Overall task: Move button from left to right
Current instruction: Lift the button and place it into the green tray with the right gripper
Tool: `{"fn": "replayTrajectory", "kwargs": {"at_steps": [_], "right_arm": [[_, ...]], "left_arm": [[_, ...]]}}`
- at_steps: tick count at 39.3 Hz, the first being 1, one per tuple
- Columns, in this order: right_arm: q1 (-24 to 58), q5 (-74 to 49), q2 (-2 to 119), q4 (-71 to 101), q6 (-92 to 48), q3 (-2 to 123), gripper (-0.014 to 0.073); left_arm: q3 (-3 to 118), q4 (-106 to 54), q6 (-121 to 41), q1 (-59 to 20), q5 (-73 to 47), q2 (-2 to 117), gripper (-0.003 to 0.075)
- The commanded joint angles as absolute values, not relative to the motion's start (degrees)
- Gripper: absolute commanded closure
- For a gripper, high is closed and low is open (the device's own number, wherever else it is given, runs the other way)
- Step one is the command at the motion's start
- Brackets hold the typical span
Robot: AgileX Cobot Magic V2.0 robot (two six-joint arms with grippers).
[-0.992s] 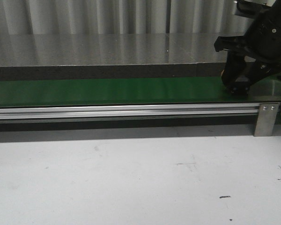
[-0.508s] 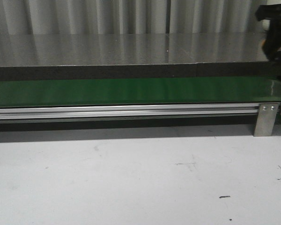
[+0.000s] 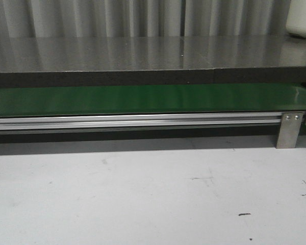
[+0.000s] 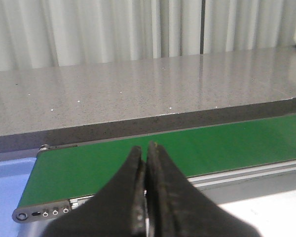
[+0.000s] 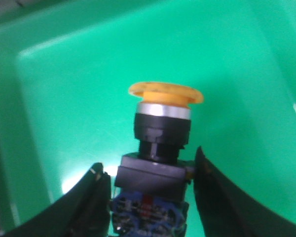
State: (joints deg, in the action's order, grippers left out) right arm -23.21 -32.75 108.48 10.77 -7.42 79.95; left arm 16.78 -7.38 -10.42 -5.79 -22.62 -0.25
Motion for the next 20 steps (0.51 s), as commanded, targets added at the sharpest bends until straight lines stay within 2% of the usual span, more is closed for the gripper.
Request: {"fn": "replayTrajectory", "kwargs": {"at_steps": [1, 12, 15, 20], "right_arm": [[-23.62, -30.33, 107.96, 8.76, -8.13, 81.89, 0.0374], [-23.62, -31.11, 108.11, 7.19, -8.13, 82.29, 0.0069], [-23.56, -31.41, 106.09, 7.19, -8.13, 82.29, 0.0029], [-22.47, -31.48, 101.57, 7.38, -8.13, 82.35, 0.0032]], "left_arm": [[18.27, -8.11, -10.25, -6.27, -17.70, -0.06, 0.0741], [18.27, -8.11, -10.25, -6.27, -17.70, -0.06, 0.0741], [18.27, -8.11, -10.25, -6.27, -17.70, -0.06, 0.0741], [18.27, -8.11, -10.25, -6.27, -17.70, -0.06, 0.0741]]}}
